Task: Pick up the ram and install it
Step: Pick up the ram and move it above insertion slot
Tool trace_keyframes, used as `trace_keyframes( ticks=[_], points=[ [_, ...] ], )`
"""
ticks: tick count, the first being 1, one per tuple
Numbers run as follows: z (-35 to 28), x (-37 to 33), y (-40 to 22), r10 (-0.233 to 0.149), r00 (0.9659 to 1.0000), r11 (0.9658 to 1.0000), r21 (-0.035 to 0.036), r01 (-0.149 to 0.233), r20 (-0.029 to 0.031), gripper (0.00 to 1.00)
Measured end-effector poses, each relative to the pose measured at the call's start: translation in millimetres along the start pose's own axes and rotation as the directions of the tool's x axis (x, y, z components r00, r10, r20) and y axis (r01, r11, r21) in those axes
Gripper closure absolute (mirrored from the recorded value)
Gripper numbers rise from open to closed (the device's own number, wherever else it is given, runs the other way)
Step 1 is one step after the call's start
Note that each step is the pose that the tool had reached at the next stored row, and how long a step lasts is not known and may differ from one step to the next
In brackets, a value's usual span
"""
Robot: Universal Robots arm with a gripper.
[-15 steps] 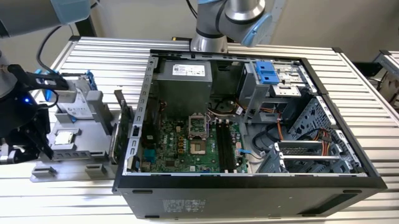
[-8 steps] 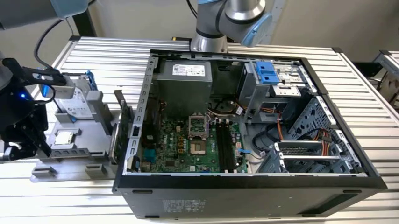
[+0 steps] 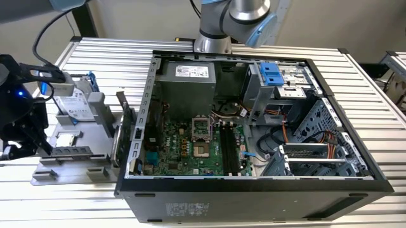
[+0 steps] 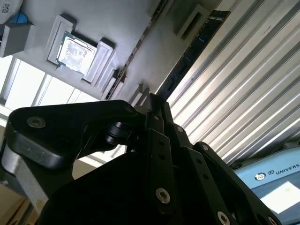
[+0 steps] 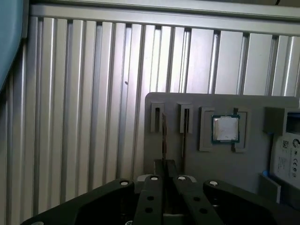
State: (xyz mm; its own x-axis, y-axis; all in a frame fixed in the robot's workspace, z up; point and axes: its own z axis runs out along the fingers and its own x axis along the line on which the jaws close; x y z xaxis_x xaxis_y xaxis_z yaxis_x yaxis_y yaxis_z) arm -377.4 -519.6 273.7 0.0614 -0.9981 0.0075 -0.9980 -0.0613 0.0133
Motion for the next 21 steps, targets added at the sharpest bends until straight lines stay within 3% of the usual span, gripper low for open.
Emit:
trace_keyframes(
  ticks=[2,8,14,21],
  points=[
    [-1.0,0.0,0.1,0.008,0.9999,1.0000,0.0009,-0.008,0.0068,1.00],
    [-4.1,0.1,0.1,0.048,0.9988,0.9989,0.0011,-0.048,0.0144,1.00],
    [-7.1,0.0,0.1,0.091,0.9957,0.9959,0.0006,-0.091,0.0188,1.00],
    [-15.1,0.1,0.2,0.093,0.9954,0.9956,0.0005,-0.093,0.0190,1.00]
  ],
)
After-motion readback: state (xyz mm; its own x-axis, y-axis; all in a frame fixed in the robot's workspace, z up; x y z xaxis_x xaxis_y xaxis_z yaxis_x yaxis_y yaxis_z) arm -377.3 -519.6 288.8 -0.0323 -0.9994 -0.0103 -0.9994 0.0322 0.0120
